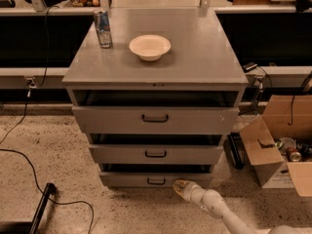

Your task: Close bottom drawer

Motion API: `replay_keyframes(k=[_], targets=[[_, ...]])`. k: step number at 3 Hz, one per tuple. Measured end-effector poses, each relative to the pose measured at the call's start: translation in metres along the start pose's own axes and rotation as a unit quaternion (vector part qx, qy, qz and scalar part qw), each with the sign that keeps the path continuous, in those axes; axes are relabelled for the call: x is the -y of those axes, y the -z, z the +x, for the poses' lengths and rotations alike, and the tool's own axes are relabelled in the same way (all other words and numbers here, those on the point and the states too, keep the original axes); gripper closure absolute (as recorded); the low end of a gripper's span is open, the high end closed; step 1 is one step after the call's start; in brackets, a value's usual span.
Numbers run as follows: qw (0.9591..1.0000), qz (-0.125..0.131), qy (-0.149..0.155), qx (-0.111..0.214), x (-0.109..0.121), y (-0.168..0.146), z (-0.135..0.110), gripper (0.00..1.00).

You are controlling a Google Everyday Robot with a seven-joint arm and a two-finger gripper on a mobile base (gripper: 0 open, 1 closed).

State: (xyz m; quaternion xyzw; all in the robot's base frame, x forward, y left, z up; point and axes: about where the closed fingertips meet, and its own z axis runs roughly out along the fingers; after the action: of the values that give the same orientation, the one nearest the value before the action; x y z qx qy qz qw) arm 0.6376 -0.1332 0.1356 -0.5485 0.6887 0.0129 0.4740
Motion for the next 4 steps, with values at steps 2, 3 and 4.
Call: replay_keyframes(k=[2, 3, 4], targets=[[0.9998, 0.018, 0.003, 0.004, 0.018, -0.004, 0.014, 1.00], [0.9998, -0.001, 0.013, 0.018, 0.006, 0.001, 0.008, 1.00], [0.9991, -0.024, 0.015, 0.032, -0.016, 0.021, 0.003, 1.00]])
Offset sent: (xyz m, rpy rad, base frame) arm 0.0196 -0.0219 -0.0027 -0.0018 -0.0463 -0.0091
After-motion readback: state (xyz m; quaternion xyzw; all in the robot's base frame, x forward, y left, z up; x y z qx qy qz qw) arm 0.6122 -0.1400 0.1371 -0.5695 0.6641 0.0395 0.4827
